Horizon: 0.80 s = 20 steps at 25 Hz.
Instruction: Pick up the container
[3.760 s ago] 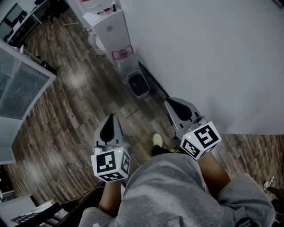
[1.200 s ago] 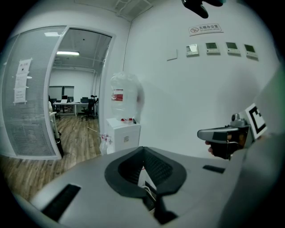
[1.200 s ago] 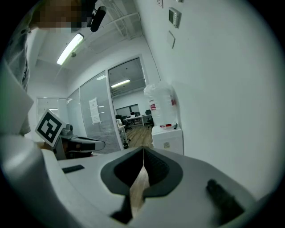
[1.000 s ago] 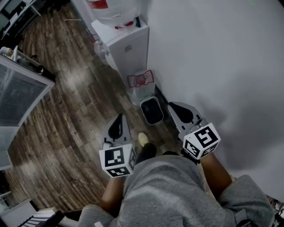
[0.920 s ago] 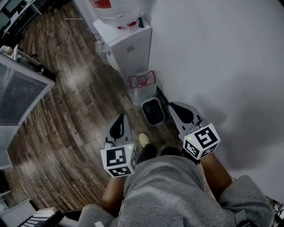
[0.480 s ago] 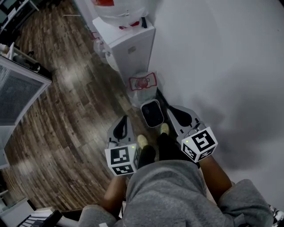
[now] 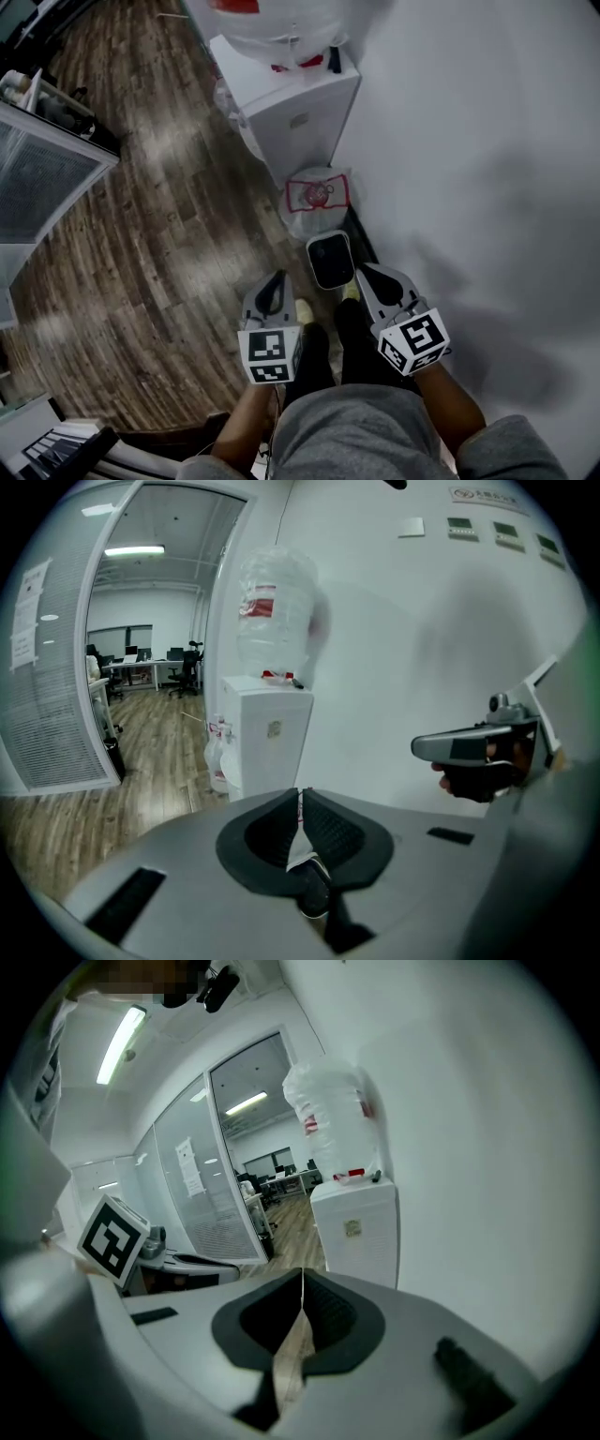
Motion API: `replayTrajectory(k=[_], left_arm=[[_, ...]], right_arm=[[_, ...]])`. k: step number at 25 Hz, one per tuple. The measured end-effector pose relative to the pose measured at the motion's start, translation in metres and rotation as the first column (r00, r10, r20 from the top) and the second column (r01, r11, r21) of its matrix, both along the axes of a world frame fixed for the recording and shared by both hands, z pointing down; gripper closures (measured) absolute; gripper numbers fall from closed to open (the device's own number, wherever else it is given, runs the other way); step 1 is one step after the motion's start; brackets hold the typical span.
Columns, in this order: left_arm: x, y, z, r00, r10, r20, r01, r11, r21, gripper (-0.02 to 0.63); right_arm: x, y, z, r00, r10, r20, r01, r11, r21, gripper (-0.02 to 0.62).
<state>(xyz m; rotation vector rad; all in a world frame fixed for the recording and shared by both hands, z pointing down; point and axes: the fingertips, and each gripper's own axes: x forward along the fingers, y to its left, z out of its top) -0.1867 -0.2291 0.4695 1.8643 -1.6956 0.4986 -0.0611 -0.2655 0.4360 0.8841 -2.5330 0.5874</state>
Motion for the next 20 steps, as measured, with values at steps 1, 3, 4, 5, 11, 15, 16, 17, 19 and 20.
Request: replayTrajectory(k=[1,3,4,5,11,15,16,17,19,20], left_arm=[[0.003,-0.005,0.013,1.0,0.009,-0.002,-0.009,1.0,-0.012,0.591],[0.006,-0.015,0.045,1.0,0.029,-0.001,-0.029,0.999,-0.041,0.591],[0.007,-0.02,0.062,0.999,0.039,0.004,-0.039,0.998,-0.058,0.589],[0.009,-0.023,0.079,0.999,0.049,0.004,-0.049,0.996,-0.076,0.583],[0.02,-0.041,0.192,0.995,0.069,-0.069,-0.079,0.984,-0.16,0.449],[0.024,-0.046,0.276,0.993,0.106,-0.046,-0.114,0.969,-0.217,0.436],[0.026,-0.047,0.297,0.992,0.116,-0.049,-0.124,0.965,-0.233,0.428],[0.028,-0.047,0.317,0.99,0.129,-0.05,-0.137,0.959,-0.25,0.425],[0.034,-0.046,0.358,0.985,0.168,-0.04,-0.173,0.945,-0.277,0.42],[0.037,-0.047,0.377,0.982,0.187,-0.037,-0.19,0.94,-0.284,0.419]], right_arm=[[0.0,-0.003,0.01,1.0,0.0,-0.001,0.0,1.0,-0.013,0.569],[0.0,-0.01,0.032,1.0,-0.001,-0.006,0.001,0.999,-0.032,0.569],[-0.001,-0.013,0.043,1.0,-0.004,-0.012,0.003,0.999,-0.039,0.569],[-0.001,-0.014,0.055,1.0,-0.007,-0.017,0.006,0.999,-0.05,0.569],[-0.002,-0.025,0.14,1.0,-0.007,-0.004,0.007,0.99,-0.142,0.569],[0.0,-0.028,0.194,1.0,0.006,-0.005,-0.007,0.983,-0.184,0.569],[0.001,-0.028,0.207,1.0,0.007,-0.008,-0.008,0.982,-0.188,0.569],[0.003,-0.028,0.22,1.0,0.008,-0.013,-0.01,0.982,-0.191,0.569],[0.008,-0.027,0.245,1.0,0.008,-0.022,-0.012,0.981,-0.192,0.569],[0.01,-0.026,0.257,1.0,0.012,-0.022,-0.016,0.981,-0.194,0.569]])
